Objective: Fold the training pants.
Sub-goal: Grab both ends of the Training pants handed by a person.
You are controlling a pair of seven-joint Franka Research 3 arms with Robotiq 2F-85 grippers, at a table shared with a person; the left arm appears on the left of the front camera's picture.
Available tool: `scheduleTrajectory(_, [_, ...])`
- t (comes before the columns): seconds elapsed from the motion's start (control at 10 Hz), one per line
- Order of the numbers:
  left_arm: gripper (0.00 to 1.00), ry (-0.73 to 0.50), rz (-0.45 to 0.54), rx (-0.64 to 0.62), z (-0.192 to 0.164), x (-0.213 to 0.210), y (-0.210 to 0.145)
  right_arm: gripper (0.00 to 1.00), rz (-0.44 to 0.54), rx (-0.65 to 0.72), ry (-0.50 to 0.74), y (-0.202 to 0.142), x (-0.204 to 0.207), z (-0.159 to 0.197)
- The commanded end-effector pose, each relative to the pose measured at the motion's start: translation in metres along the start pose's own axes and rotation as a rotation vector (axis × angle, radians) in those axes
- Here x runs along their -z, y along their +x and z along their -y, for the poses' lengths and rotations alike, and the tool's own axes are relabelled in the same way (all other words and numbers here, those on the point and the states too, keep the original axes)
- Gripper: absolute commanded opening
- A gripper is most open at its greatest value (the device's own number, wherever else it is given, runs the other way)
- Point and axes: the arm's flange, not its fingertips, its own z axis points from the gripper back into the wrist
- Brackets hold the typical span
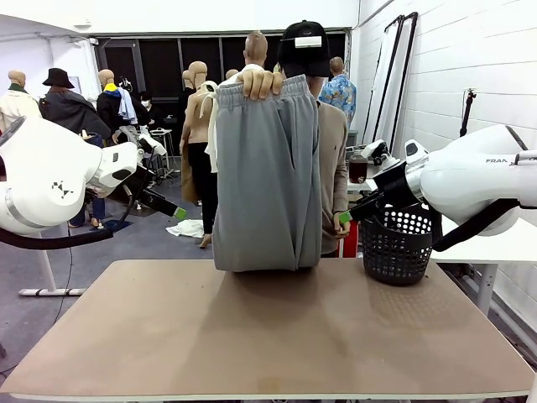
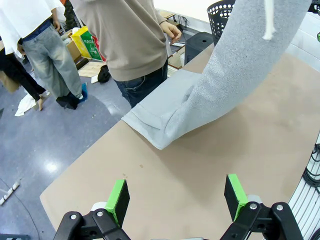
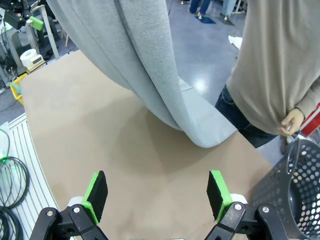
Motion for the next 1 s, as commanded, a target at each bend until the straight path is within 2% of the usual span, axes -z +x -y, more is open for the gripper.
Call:
scheduleTrajectory(0.0, [1.00, -0.004, -0.001, 0.010, -0.0013, -0.0006, -0.0011, 1.00, -0.002, 0.000, -0.001, -0.0002, 0.0001, 0.0001])
scheduleTrajectory(0.9, [1.00, -0.004, -0.001, 0.010, -0.0013, -0.0006, -0.0011, 1.00, -0.002, 0.000, -0.001, -0.0002, 0.0001, 0.0001])
